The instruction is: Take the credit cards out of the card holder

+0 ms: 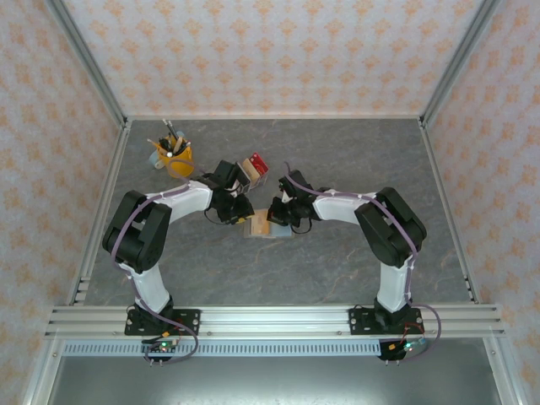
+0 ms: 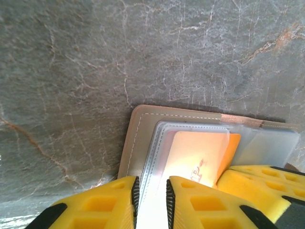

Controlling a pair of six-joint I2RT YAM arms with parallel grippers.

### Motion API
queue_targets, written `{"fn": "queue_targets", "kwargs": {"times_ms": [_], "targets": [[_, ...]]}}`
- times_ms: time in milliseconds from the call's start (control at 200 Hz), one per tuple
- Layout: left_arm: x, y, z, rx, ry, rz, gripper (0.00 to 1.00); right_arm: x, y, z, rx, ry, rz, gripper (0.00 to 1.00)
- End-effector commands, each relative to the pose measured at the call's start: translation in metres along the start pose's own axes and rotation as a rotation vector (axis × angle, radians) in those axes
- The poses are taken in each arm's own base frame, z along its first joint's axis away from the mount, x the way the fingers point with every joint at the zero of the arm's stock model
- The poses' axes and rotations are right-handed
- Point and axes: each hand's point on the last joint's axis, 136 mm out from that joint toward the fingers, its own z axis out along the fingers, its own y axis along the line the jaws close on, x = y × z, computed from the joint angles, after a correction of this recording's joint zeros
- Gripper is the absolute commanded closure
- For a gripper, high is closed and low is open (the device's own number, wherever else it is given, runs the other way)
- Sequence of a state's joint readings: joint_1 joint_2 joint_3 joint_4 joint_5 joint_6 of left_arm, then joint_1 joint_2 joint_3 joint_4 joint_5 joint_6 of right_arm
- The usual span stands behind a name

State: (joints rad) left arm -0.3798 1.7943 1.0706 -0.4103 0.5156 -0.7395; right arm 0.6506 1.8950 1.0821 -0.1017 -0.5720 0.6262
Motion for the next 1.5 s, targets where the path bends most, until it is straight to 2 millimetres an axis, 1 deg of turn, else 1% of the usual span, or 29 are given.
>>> {"fn": "queue_targets", "kwargs": {"times_ms": [0, 170, 320, 470, 646, 826, 951, 1026, 1176, 1226, 1326, 1496], "targets": [[-0.002, -0.005, -0.009, -0.005, -0.012, 0.032, 0.78, -0.005, -0.002, -0.007, 0.033, -0.016, -0.024, 0.96], [0.003, -0.015, 0.000, 0.067, 0.028, 0.029, 0.83, -0.002, -0.001, -0.003, 0.019, 0.003, -0.012, 0.95], [0.004, -0.016, 0.002, 0.073, 0.038, 0.033, 0.87, -0.002, -0.001, -0.002, 0.019, 0.003, -0.017, 0.95], [0.005, -0.006, 0.010, 0.033, 0.054, 0.019, 0.89, -0.003, 0.000, -0.003, 0.017, 0.001, -0.017, 0.96], [0.007, 0.009, 0.018, -0.027, 0.059, 0.002, 0.88, -0.005, 0.001, -0.011, 0.024, -0.017, -0.026, 0.96], [0.006, 0.013, 0.016, -0.050, 0.044, 0.005, 0.85, -0.008, 0.000, -0.022, 0.043, -0.056, -0.037, 0.97], [0.006, 0.014, 0.016, -0.054, 0.043, 0.006, 0.84, -0.008, 0.000, -0.022, 0.033, -0.056, -0.033, 0.96], [0.007, 0.015, 0.017, -0.053, 0.046, 0.005, 0.84, -0.006, 0.001, -0.018, 0.015, -0.035, -0.021, 0.93], [0.008, 0.018, 0.020, -0.061, 0.053, -0.002, 0.85, -0.001, 0.002, -0.011, -0.008, 0.002, 0.015, 0.81], [0.008, 0.019, 0.020, -0.066, 0.053, -0.003, 0.85, 0.000, 0.002, -0.010, -0.007, 0.007, 0.022, 0.78], [0.010, 0.023, 0.022, -0.076, 0.056, -0.010, 0.86, 0.002, -0.002, -0.007, 0.003, 0.018, 0.037, 0.76], [0.011, 0.026, 0.024, -0.082, 0.062, -0.016, 0.87, 0.004, -0.002, 0.000, -0.007, 0.045, 0.048, 0.76]]}}
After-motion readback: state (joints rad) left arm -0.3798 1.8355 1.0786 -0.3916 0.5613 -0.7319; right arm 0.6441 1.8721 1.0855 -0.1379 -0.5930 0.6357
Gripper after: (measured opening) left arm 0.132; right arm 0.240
